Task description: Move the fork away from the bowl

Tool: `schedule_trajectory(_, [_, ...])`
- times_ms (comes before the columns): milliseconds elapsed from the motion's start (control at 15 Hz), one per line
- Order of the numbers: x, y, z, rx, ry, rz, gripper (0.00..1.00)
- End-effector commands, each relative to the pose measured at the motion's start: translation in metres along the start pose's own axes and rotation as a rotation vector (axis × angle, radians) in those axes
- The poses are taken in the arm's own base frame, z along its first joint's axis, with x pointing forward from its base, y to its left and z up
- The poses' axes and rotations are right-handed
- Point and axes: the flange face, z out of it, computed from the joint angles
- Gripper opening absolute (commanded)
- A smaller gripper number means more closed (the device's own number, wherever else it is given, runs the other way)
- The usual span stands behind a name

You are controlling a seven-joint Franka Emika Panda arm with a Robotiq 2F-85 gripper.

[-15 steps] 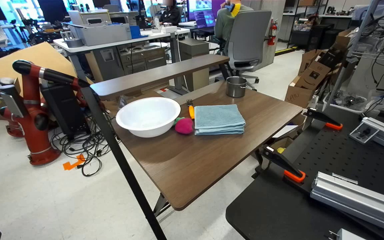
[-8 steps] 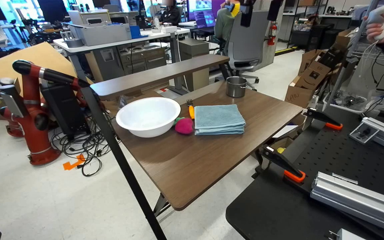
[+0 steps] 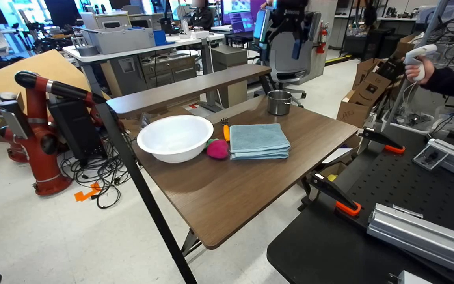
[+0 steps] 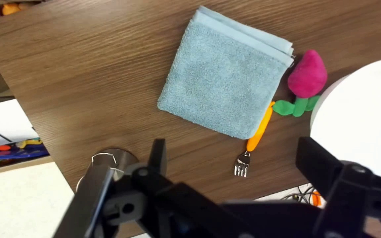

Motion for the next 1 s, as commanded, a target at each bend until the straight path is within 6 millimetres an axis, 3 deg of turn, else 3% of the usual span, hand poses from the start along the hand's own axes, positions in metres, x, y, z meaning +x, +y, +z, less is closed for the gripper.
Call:
schedule_trajectory(0, [0.042, -0.001, 0.028, 0.063, -0.026, 0.092, 1.0])
schedule_trajectory(533, [0.108, -0.015, 0.099, 0.09, -0.077, 0.212, 1.0])
schedule_trajectory(933, [0.131, -0.035, 0.144, 0.068, -0.137, 0.249, 1.0])
